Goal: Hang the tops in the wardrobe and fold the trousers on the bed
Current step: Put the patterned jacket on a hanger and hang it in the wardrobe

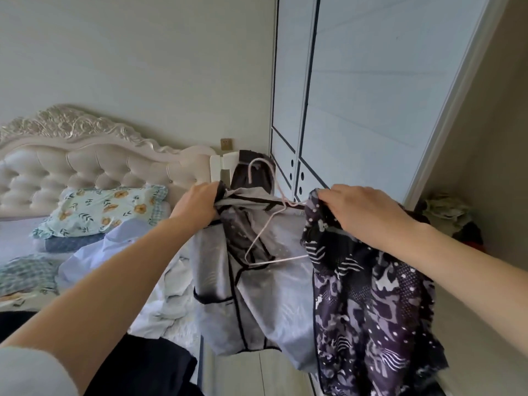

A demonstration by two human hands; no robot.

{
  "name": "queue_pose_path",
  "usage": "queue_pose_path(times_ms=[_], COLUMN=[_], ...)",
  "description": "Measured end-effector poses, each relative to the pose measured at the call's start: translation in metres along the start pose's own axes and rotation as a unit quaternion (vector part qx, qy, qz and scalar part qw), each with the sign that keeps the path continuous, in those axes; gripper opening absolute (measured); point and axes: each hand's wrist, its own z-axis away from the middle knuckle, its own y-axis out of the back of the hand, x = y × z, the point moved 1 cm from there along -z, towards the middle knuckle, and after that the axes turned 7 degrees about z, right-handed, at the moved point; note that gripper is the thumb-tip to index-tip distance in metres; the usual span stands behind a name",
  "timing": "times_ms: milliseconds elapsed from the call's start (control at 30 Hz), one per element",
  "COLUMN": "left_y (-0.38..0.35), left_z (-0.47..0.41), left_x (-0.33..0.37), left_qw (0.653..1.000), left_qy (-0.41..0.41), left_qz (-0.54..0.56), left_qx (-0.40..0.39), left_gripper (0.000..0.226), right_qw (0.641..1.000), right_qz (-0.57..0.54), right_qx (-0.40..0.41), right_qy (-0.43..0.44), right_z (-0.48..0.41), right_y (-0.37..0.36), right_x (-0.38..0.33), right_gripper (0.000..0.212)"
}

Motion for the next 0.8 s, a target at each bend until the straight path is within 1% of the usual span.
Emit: queue_pose_path(times_ms=[67,167,267,333,367,400,433,467,500,533,567,600,667,700,767,800], left_y=[-0.002,-0.004,-0.001,-0.001,-0.002,-0.004,-0.005,-0.007,-0.01,-0.013,-0.015,-0.017,-0.015,-0.012,-0.003,0.003], left_z=[0.002,0.008,0.015,0.024,0.031,0.039,0.049,0.059,0.068,0.075,0.08,0.082,0.083,0.082,0.072,0.065], left_x=[0.0,0.009,0.027,0.043,0.055,0.067,0.08,0.09,0.097,0.098,0.095,0.087,0.072,0.066,0.063,0.062], left_qw=[1.0,0.999,0.997,0.992,0.989,0.985,0.978,0.965,0.943,0.913,0.885,0.862,0.838,0.839,0.862,0.879], left_qy=[0.006,0.029,0.06,0.058,0.047,0.033,0.024,0.019,0.025,0.051,0.083,0.111,0.137,0.133,0.094,0.068], left_qz=[-0.003,-0.002,0.046,0.108,0.138,0.163,0.181,0.204,0.246,0.294,0.334,0.364,0.396,0.394,0.344,0.322], left_qx=[-0.012,-0.026,-0.029,-0.021,-0.027,-0.049,-0.097,-0.162,-0.224,-0.278,-0.315,-0.334,-0.349,-0.351,-0.36,-0.346], left_gripper=[0.01,0.017,0.017,0.017,0.017,0.022,0.034,0.054,0.077,0.09,0.095,0.096,0.09,0.086,0.08,0.076], right_qw=[0.999,0.993,0.987,0.982,0.978,0.969,0.957,0.944,0.933,0.923,0.916,0.911,0.902,0.899,0.892,0.888], right_qz=[0.037,0.081,0.069,0.025,-0.018,-0.075,-0.137,-0.191,-0.231,-0.258,-0.275,-0.285,-0.302,-0.313,-0.335,-0.345], right_qx=[-0.006,0.0,0.002,0.016,0.031,0.052,0.078,0.101,0.119,0.135,0.148,0.157,0.166,0.167,0.173,0.177], right_qy=[-0.037,-0.091,-0.145,-0.186,-0.208,-0.227,-0.243,-0.25,-0.251,-0.25,-0.251,-0.255,-0.259,-0.258,-0.251,-0.246], right_z=[-0.001,-0.002,-0.005,-0.007,-0.008,-0.008,-0.009,-0.009,-0.008,-0.006,-0.003,0.0,0.005,0.007,0.008,0.008], right_y=[0.004,0.002,-0.004,-0.01,-0.012,-0.014,-0.016,-0.015,-0.013,-0.01,-0.007,-0.004,-0.002,-0.002,-0.001,0.0], right_x=[-0.002,-0.004,-0.004,-0.001,0.001,0.004,0.007,0.009,0.011,0.013,0.016,0.019,0.024,0.026,0.027,0.027], right_gripper=[0.033,0.039,0.038,0.035,0.029,0.022,0.018,0.019,0.021,0.022,0.022,0.021,0.02,0.019,0.017,0.017])
